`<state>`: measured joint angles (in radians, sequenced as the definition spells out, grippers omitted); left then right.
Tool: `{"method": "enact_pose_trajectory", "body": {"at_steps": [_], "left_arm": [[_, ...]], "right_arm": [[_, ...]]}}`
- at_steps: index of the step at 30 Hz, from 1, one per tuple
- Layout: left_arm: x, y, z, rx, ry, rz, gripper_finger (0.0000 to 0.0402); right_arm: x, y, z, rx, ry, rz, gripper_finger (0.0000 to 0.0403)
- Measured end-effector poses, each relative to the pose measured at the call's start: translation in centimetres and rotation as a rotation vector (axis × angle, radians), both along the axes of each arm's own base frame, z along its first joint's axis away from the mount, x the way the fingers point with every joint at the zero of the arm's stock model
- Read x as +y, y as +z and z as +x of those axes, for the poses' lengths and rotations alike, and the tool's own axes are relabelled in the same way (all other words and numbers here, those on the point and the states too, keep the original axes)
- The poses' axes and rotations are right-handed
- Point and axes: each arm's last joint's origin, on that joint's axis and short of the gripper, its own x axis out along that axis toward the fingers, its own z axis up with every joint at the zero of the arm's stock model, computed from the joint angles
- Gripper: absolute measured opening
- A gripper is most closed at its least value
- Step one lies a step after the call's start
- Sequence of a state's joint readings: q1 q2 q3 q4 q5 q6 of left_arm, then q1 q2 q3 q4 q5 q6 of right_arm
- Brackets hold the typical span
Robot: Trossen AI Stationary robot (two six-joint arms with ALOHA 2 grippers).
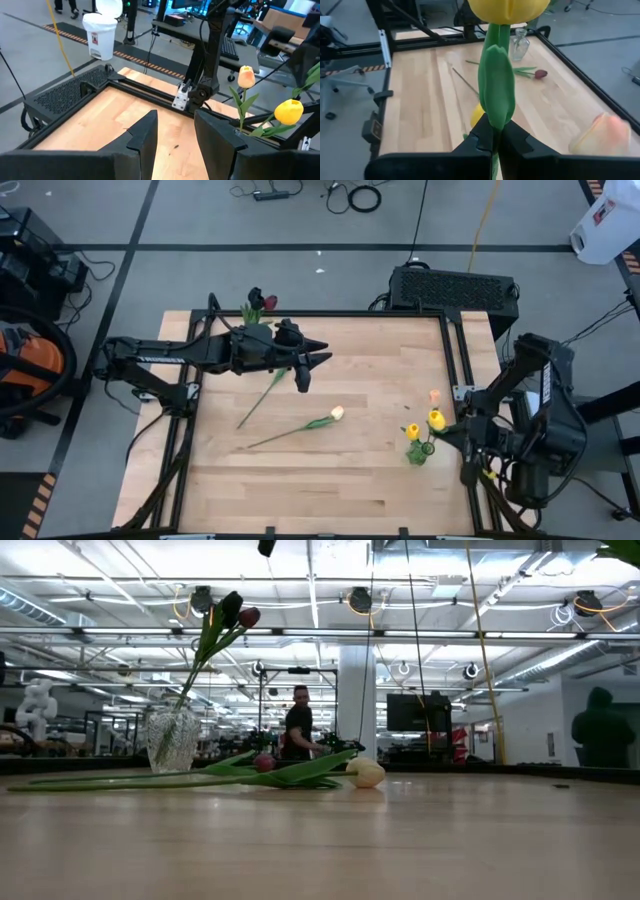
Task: Sort flowers into vase by color
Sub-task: Put the yellow flower into the transparent green vase
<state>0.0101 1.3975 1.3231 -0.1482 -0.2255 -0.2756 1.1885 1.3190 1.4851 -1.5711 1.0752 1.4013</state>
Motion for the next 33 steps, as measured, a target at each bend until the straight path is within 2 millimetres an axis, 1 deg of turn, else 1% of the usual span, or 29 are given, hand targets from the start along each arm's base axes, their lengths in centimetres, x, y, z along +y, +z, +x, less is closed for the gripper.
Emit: {"method": "enact_pose_trajectory", "body": {"at_steps": [3, 5, 11, 17, 25, 33], "left_arm": [[0.0, 0.0, 0.0, 0.000, 0.000, 0.000, 0.0136], [0.0, 0.0, 0.0, 0.000, 0.000, -0.001, 0.0136], [0.0, 0.0, 0.0, -0.001, 0.001, -0.003, 0.0136], [0.0, 0.0, 0.0, 0.000, 0.000, -0.003, 0.0136], [0.0, 0.0, 0.0, 0.000, 0.012, -0.001, 0.0136], [0.0, 0.0, 0.0, -0.001, 0.014, -0.001, 0.0136]], "right_arm": [[0.1, -1.0, 0.0, 0.002, -0.021, -0.003, 0.0000], [0.0, -1.2, 0.1, -0.021, -0.032, -0.007, 0.0000], [-0.3, -0.6, 0.0, -0.054, -0.036, 0.010, 0.0000], [-0.4, -0.6, -0.1, -0.031, -0.021, -0.001, 0.0000], [-1.5, 0.3, -0.5, -0.060, -0.019, 0.026, 0.0000], [-1.2, -0.1, -0.5, 0.001, -0.003, 0.021, 0.0000]]}}
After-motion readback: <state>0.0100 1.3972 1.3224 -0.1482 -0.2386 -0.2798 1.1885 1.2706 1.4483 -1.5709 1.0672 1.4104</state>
